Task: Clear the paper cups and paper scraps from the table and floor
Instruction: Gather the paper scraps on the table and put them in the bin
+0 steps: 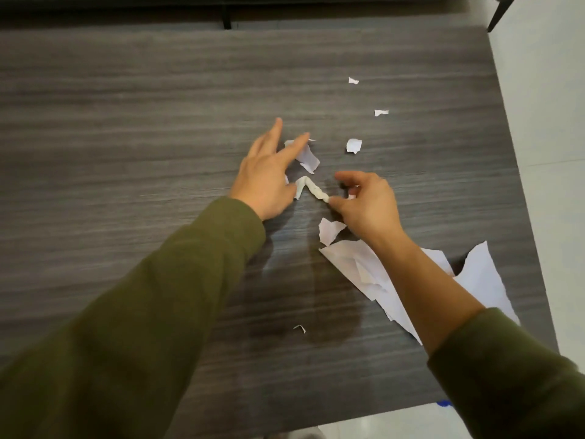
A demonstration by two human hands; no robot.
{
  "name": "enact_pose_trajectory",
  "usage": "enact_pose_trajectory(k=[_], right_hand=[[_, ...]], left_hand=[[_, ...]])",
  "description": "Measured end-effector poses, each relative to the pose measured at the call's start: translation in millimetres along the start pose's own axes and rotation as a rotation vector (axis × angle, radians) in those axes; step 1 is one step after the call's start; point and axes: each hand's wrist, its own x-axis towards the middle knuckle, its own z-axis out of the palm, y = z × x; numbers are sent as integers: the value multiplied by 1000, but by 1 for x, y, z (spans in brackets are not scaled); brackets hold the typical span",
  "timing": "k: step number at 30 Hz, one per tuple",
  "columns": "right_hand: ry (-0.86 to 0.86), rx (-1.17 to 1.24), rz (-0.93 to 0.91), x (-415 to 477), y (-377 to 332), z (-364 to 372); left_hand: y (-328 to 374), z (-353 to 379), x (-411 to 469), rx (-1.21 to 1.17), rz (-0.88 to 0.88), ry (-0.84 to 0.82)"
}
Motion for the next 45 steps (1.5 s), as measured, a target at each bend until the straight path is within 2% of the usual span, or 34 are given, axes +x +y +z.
enact_pose_trajectory(k=[3,6,9,13,16,18,20,23,27,31,33,37,40,42,45], right_hand=[[-57,-67,-79,5,-2,8],[-100,-146,-104,12,-5,13],[-130,-131,-39,15,-6,14],[-101,-91,-25,14,-13,8],[-49,66,30,13,-24,3],[-45,229,43,9,-34,-1],[-46,295,32,6,-44,-4],[-48,398,87,3,-64,-7],[-140,671,127,-5,-87,-12],[-311,1051,237,-8,-97,-17],[-355,1107,245,-7,-96,-17],[-311,889,216,0,-81,-13],[-213,758,282,8,-59,-15],[-141,816,322,16,-49,-23],[-17,679,349,32,-38,-43]], left_hand=[[-1,4,7,134,90,-83],[-3,4,10,215,163,-48],[-9,0,11,186,160,21],[-15,-7,11,121,106,22],[-16,-13,3,-79,-31,77],[-14,-21,-2,-280,-149,145],[-9,-34,-4,-491,-217,180],[3,-59,-4,-730,-156,216],[24,-70,-3,-827,-74,215],[36,-57,-2,-790,-124,269],[37,-49,-1,-670,-95,316],[38,-30,-2,-364,29,318],[44,-13,1,-105,100,92],[50,-9,5,-116,119,-28],[54,-10,14,-245,-33,-8]])
